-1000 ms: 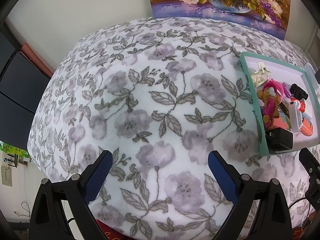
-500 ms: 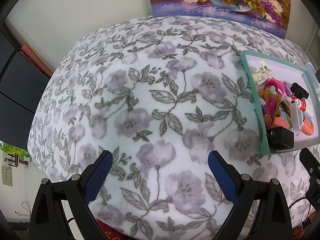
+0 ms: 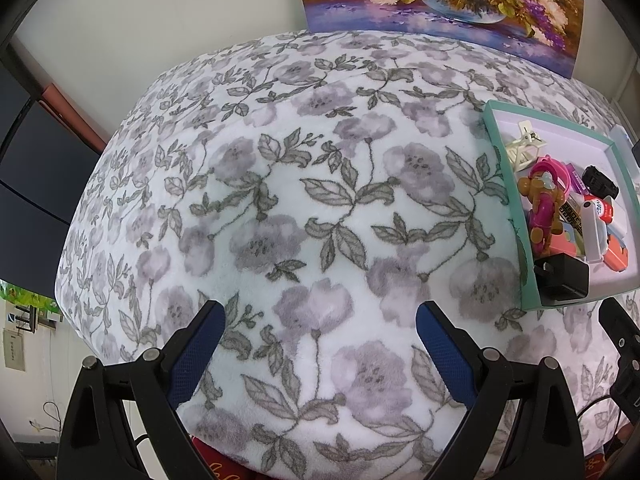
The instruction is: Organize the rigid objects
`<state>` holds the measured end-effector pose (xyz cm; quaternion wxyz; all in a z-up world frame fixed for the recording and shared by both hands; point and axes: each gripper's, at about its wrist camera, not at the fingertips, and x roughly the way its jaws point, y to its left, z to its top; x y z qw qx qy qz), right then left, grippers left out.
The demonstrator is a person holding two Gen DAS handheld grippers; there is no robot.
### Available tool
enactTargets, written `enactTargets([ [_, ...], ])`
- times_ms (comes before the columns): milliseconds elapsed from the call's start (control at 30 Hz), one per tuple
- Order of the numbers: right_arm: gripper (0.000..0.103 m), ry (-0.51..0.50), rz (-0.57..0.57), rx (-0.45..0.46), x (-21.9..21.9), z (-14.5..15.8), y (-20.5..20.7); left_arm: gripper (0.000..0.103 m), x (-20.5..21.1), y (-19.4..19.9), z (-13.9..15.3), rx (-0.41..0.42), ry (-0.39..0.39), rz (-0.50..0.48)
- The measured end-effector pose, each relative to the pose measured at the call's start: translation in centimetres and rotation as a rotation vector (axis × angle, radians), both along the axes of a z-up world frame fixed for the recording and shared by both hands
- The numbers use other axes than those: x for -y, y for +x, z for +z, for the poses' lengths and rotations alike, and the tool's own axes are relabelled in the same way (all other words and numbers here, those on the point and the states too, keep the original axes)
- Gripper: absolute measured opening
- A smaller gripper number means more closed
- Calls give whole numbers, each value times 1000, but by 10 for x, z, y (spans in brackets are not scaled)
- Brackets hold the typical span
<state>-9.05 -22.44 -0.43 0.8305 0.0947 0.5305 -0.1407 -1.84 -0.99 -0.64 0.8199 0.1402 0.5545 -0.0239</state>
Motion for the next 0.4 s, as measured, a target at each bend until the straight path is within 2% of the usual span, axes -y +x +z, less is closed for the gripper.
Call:
enactTargets([
  [400, 103, 0, 1, -2, 1, 0, 0, 96, 0, -3, 0, 6, -4, -11],
])
